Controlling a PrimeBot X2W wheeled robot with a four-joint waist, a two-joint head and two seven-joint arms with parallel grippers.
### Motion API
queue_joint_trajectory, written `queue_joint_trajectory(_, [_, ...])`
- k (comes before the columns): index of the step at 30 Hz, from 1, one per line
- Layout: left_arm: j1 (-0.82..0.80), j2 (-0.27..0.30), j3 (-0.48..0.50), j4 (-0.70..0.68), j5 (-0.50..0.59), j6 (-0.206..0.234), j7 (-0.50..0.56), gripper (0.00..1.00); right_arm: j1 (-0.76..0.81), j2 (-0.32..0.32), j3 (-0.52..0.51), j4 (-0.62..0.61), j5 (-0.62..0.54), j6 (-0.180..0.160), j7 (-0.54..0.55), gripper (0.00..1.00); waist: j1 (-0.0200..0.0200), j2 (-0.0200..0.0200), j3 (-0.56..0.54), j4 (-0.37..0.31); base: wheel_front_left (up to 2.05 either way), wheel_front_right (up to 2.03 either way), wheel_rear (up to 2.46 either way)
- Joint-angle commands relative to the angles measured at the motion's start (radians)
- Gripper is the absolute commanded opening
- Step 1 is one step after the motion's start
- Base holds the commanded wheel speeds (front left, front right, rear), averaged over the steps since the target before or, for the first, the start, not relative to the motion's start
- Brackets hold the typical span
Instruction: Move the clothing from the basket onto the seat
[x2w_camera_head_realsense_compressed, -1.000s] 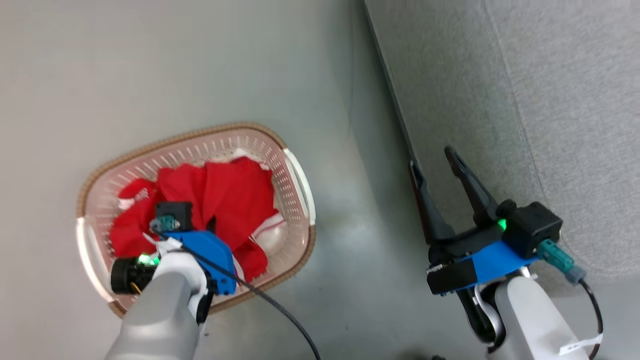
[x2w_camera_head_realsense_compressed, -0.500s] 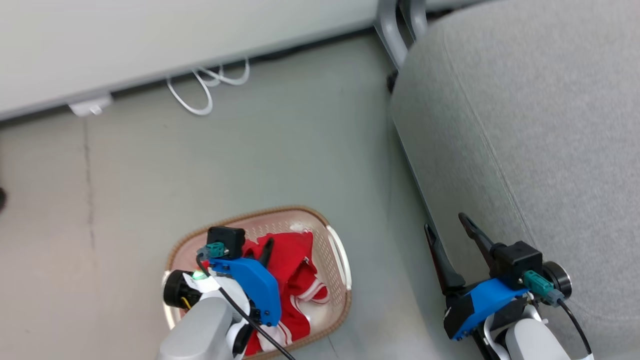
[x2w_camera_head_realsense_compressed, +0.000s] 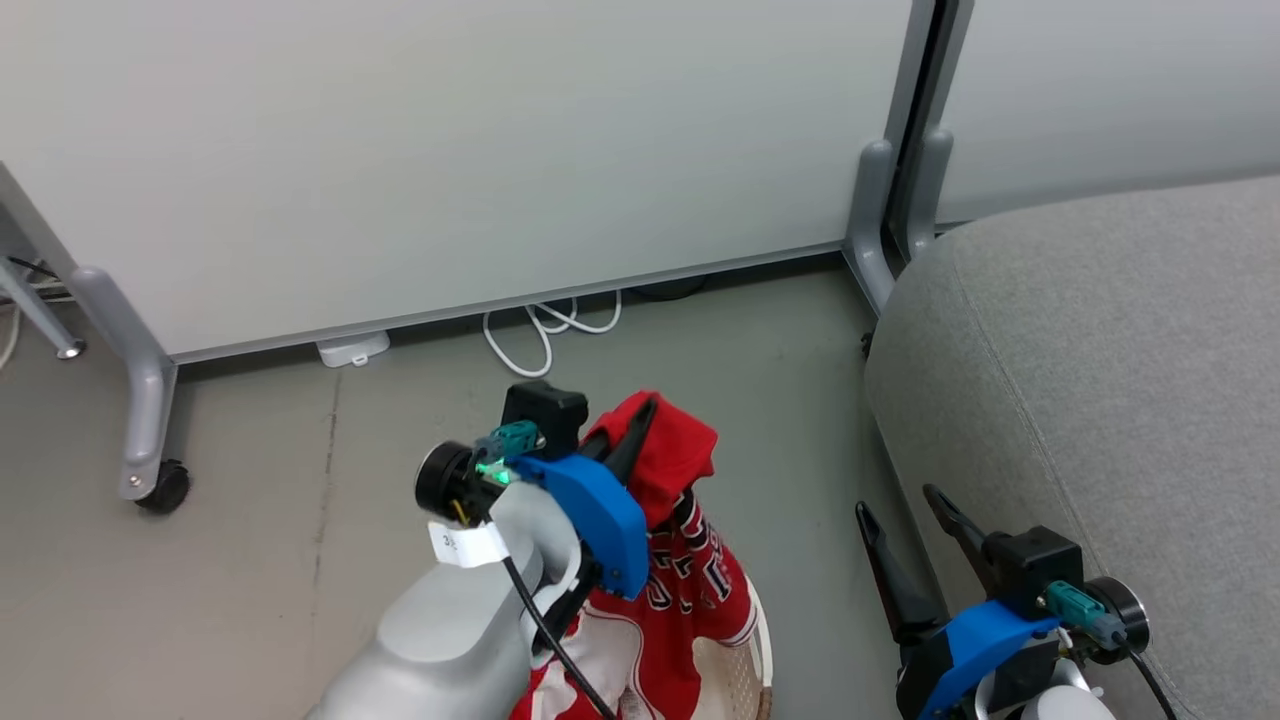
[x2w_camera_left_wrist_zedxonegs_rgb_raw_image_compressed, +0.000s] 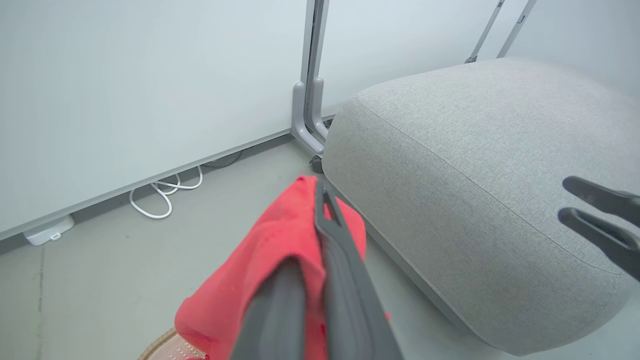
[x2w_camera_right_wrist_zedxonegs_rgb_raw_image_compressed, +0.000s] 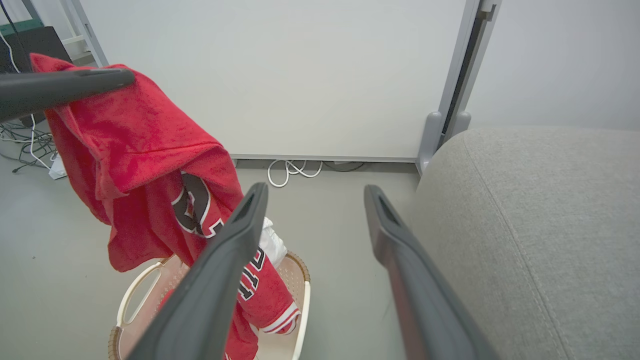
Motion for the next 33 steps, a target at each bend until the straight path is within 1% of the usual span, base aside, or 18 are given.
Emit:
queue_joint_trajectory(1, [-0.034,-0.001,-0.014,-0.024,-0.013,0.005,-0.013,0.00,0.021,-0.003,-0.003,-0.008,0.000,0.000,0.006,1.00,0.0003,-0.0001,-0.032,0.032,0.00,0.00,0.00])
queue_joint_trajectory(12, [-0.195,0.000,-0.086,-0.140,-0.034,0.036,-0.043,0.00,0.042,-0.003,0.002,-0.023,0.025,0.000,0.015,1.00,0.0003,-0.0001,-0.060,0.067,0.00,0.00,0.00])
queue_joint_trajectory(15, [-0.219,-0.001,-0.099,-0.171,-0.048,0.032,-0.045,0.00,0.039,-0.004,0.011,-0.023,0.033,0.000,0.014,1.00,0.0003,-0.0001,-0.065,0.071,0.00,0.00,0.00])
queue_joint_trajectory(17, [-0.236,0.000,-0.107,-0.181,-0.051,0.039,-0.043,0.00,0.037,-0.004,0.013,-0.023,0.038,0.000,0.013,1.00,0.0003,-0.0001,-0.069,0.074,0.00,0.00,0.00])
queue_joint_trajectory(24, [-0.249,0.000,-0.132,-0.190,-0.062,0.059,-0.049,0.00,0.039,-0.003,0.019,-0.022,0.046,0.000,0.010,1.00,0.0003,-0.0001,-0.075,0.082,0.00,0.00,0.00])
queue_joint_trajectory(33, [-0.239,0.000,-0.157,-0.181,-0.089,0.061,-0.052,0.00,0.018,-0.003,0.032,-0.014,0.055,0.000,0.014,1.00,0.0003,-0.0001,-0.065,0.083,0.00,0.00,0.00])
